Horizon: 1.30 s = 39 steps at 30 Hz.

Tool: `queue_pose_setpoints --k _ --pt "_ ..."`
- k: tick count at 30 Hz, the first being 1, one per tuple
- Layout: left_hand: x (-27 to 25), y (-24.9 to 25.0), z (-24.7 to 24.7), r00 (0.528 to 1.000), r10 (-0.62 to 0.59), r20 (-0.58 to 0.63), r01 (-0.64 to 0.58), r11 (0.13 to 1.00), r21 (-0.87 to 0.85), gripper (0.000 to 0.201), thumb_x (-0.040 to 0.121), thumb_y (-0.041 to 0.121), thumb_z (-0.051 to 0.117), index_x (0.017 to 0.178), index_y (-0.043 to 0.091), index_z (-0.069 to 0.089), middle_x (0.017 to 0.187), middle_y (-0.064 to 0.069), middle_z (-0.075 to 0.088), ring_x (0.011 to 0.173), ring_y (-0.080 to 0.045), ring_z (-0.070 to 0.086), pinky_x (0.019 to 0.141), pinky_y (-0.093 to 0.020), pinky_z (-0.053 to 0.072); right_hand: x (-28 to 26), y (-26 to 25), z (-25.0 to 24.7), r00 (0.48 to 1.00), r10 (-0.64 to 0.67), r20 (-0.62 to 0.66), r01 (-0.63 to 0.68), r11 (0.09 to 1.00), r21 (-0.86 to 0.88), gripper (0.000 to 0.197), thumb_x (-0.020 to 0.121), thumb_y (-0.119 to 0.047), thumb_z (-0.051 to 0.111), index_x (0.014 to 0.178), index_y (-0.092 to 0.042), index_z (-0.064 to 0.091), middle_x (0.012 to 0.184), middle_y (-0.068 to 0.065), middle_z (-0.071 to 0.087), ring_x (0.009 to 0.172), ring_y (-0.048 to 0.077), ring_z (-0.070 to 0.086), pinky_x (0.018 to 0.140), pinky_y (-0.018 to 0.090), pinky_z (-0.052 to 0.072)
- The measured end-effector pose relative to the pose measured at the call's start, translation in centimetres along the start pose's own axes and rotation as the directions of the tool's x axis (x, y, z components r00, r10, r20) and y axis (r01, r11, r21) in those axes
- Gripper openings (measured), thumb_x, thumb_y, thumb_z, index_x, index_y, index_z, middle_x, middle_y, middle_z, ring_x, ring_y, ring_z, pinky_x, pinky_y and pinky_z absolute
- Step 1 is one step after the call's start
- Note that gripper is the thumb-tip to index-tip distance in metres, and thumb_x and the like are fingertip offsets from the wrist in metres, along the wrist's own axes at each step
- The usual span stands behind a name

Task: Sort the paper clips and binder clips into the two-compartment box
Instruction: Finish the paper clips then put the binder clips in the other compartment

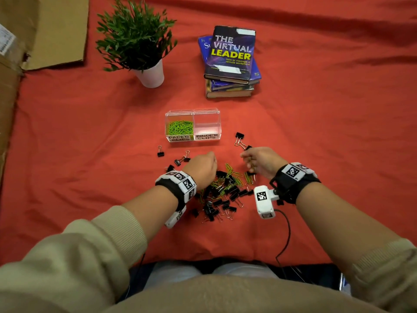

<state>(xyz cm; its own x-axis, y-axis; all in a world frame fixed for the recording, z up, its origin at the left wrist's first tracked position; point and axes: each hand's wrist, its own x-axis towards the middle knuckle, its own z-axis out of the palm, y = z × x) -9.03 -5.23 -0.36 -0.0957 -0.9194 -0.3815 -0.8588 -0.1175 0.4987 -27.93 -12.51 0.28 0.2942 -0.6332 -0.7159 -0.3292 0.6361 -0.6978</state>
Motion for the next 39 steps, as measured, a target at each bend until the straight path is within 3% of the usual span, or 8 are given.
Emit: queue_pose_setpoints --k 3,6,14,21,25,31,33,39 --pt "0.5 -0.4 1.5 0.994 0.100 0.036 -0.105 0.983 0.151 0.023 0.095 0.033 0.047 0.110 0.018 0.056 0.103 -0.004 0.066 0.097 -0.022 0.059 0.079 -0.035 0.049 0.0 1.3 0.9 0.992 -0.126 -0.004 0.108 0.867 -0.487 0.009 0.088 -0.016 0.061 0.095 -0.011 0.063 0.076 -0.003 0.062 0.057 0.010 0.053 0.050 0.018 0.040" --pt "1.0 -1.1 2.2 0.997 0.072 0.028 -0.076 0.980 0.184 0.025 0.092 0.038 0.053 0.110 0.022 0.058 0.106 -0.003 0.066 0.103 -0.024 0.058 0.084 -0.036 0.049 0.2 2.3 2.4 0.968 -0.252 0.000 0.191 0.734 -0.652 0.012 0.088 -0.019 0.062 0.098 -0.013 0.062 0.069 -0.008 0.052 0.057 0.007 0.050 0.051 0.019 0.039" --pt "1.5 -3.1 -0.8 0.950 -0.139 -0.279 0.158 0.986 0.047 0.020 0.094 0.021 0.049 0.111 0.014 0.056 0.104 -0.009 0.068 0.099 -0.030 0.061 0.080 -0.038 0.050 1.0 2.5 3.6 0.952 -0.303 -0.035 0.155 0.581 -0.799 0.026 0.088 -0.027 0.058 0.109 -0.010 0.057 0.100 0.003 0.058 0.086 0.017 0.058 0.077 0.028 0.050" --pt "-0.8 -4.8 -0.6 0.942 -0.275 -0.194 0.277 0.961 -0.019 0.011 0.085 0.017 0.052 0.093 0.016 0.060 0.094 -0.006 0.068 0.088 -0.027 0.063 0.075 -0.035 0.052 0.4 2.8 5.7 0.970 -0.233 -0.061 0.058 0.471 -0.880 0.040 0.082 -0.033 0.069 0.107 -0.004 0.057 0.103 0.010 0.063 0.091 0.026 0.063 0.078 0.035 0.056" --pt "-1.5 -4.6 0.2 0.953 -0.258 -0.157 0.261 0.965 -0.004 0.017 0.084 0.034 0.060 0.092 0.019 0.056 0.094 -0.003 0.066 0.089 -0.025 0.061 0.075 -0.034 0.050 0.5 2.4 6.1 0.984 -0.154 -0.088 0.016 0.575 -0.818 0.020 0.086 -0.022 0.066 0.096 -0.005 0.062 0.095 0.010 0.064 0.088 0.025 0.063 0.073 0.028 0.049" --pt "-2.3 -5.2 0.6 0.971 -0.191 -0.140 0.205 0.974 0.091 0.016 0.088 0.026 0.056 0.099 0.014 0.059 0.105 -0.008 0.065 0.100 -0.028 0.060 0.083 -0.038 0.050 0.3 2.0 6.0 0.986 -0.163 0.027 0.095 0.430 -0.898 0.023 0.092 -0.016 0.049 0.101 -0.001 0.064 0.095 0.018 0.062 0.079 0.024 0.049 0.072 0.032 0.041" --pt "-2.6 -5.4 0.6 0.981 -0.149 -0.122 0.166 0.976 0.143 0.020 0.089 0.028 0.057 0.103 0.013 0.058 0.109 -0.008 0.063 0.104 -0.027 0.057 0.084 -0.038 0.048 0.3 1.6 5.7 0.982 -0.188 0.032 0.121 0.484 -0.867 0.017 0.092 -0.016 0.050 0.095 -0.006 0.063 0.088 0.011 0.059 0.076 0.021 0.051 0.070 0.030 0.044" --pt "-2.7 -5.2 1.4 0.994 -0.084 -0.070 0.100 0.956 0.276 0.013 0.093 0.014 0.052 0.102 0.006 0.057 0.109 -0.012 0.060 0.106 -0.031 0.057 0.082 -0.041 0.049 -0.1 0.5 4.1 0.989 -0.149 -0.010 0.132 0.906 -0.403 0.016 0.096 -0.015 0.048 0.103 -0.012 0.062 0.080 -0.001 0.064 0.047 0.006 0.047 0.038 0.016 0.034"
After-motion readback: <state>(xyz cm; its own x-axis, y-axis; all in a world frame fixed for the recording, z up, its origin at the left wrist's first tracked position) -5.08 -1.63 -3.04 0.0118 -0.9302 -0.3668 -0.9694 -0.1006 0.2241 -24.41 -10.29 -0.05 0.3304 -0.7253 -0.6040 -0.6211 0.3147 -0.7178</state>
